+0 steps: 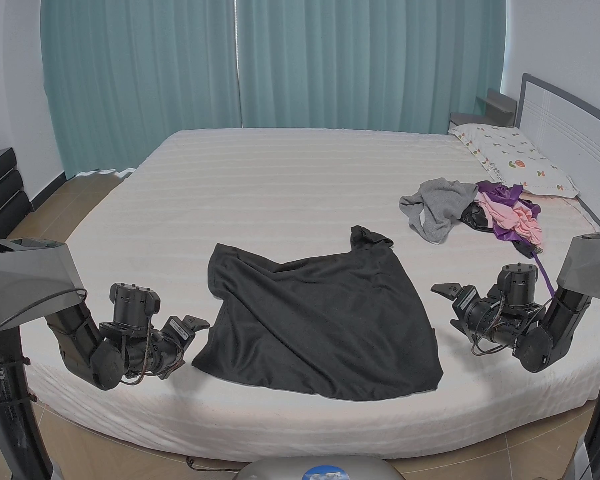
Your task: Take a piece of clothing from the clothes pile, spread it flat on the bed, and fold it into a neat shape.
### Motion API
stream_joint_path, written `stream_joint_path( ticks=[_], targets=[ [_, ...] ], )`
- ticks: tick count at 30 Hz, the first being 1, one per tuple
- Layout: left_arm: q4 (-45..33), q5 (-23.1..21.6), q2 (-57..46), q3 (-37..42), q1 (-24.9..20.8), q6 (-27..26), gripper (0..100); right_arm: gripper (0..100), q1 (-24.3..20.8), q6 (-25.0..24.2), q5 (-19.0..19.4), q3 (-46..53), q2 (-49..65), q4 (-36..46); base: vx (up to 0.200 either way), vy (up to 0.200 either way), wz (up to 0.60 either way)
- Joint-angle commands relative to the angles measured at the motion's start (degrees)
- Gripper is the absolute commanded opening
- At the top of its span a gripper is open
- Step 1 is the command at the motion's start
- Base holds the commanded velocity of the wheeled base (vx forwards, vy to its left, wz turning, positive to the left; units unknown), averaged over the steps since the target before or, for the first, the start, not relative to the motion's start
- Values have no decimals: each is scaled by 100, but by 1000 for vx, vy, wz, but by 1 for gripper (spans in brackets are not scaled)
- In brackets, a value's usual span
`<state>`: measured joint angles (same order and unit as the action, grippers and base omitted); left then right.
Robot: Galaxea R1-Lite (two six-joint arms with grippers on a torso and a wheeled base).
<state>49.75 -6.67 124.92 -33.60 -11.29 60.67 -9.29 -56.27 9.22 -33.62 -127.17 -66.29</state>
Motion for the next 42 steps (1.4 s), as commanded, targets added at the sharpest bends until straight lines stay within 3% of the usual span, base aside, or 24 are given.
stream_joint_path(
  ticks=[1,10,17,25,35,40,41,42],
  targets=[
    [17,-10,6,20,-23,24,100,100,-47,2,1,31,-9,2,0,-200,0],
    [17,8,-29,29,-84,41,100,100,-117,2,-8,93,-36,-6,0,-200,0],
    [0,210,-29,37,-84,-20,100,100,-187,2,-8,110,-62,-6,0,0,0],
    [-53,438,6,222,-93,-495,100,100,-196,2,-16,137,-62,-6,0,0,0],
    [8,1185,551,-24,-277,-741,100,100,-249,2,-43,137,-62,-6,0,0,0],
    [8,1326,692,-173,-313,-829,100,100,-266,2,-51,137,-62,-6,0,0,0],
    [8,1326,692,-173,-313,-829,0,100,-266,2,-51,137,-62,-6,0,0,0],
    [8,1440,780,-279,-313,-829,0,100,-275,11,-51,137,-62,-6,0,0,0]
  ],
)
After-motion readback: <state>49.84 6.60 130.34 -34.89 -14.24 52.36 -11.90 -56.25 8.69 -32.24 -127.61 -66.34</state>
